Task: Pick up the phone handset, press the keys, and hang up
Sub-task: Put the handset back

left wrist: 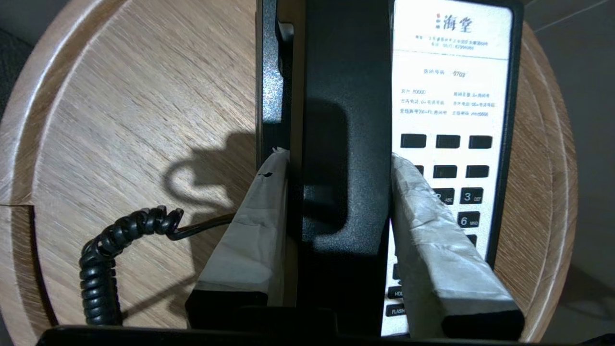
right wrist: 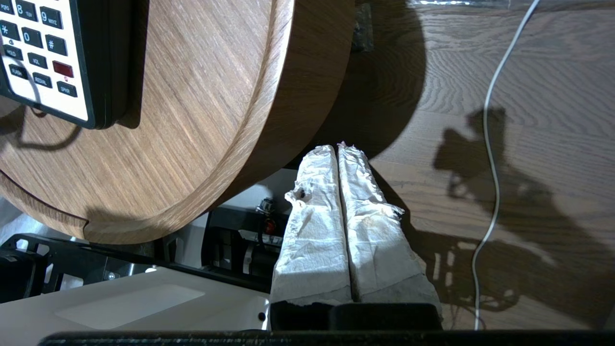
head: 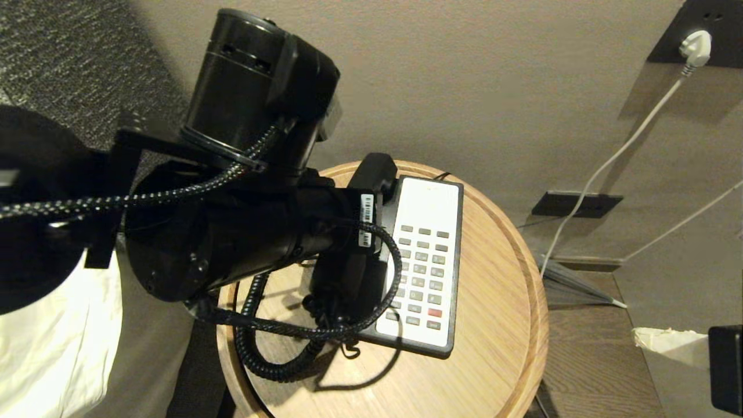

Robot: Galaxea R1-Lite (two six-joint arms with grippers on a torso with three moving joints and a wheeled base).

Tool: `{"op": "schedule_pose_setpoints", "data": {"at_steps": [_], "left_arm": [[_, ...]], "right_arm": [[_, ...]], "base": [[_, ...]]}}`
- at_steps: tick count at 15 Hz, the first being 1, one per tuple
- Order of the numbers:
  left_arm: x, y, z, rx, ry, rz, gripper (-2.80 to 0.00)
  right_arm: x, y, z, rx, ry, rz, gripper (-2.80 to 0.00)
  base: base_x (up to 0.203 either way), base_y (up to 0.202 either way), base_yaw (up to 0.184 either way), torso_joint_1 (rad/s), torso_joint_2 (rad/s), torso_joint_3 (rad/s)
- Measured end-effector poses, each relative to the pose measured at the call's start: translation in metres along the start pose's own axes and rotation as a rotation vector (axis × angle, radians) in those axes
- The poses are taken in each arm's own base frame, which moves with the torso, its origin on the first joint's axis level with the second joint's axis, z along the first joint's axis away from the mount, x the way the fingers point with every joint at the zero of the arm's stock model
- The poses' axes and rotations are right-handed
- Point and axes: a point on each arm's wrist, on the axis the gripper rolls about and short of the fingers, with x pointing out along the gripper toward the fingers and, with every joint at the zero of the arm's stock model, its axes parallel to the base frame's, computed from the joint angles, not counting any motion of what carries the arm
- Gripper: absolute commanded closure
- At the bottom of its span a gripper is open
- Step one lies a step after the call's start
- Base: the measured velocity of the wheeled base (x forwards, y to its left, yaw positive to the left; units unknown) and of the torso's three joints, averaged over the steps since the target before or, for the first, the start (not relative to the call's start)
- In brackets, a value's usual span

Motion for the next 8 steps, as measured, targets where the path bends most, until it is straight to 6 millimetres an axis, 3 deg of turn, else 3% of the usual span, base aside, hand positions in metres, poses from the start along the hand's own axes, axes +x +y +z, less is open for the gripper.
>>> {"op": "schedule_pose_setpoints", "data": {"at_steps": [8], "left_arm": [[0.0048,-0.0063,-0.0105,0.02,0.047,-0.003,0.0]], "right_arm": [[0.0007,0.0002,-0.0004,-0.001,0.006,0.004,0.0]], "base": [[0.0,0.0,0.0,0.0,0.0,0.0]]}}
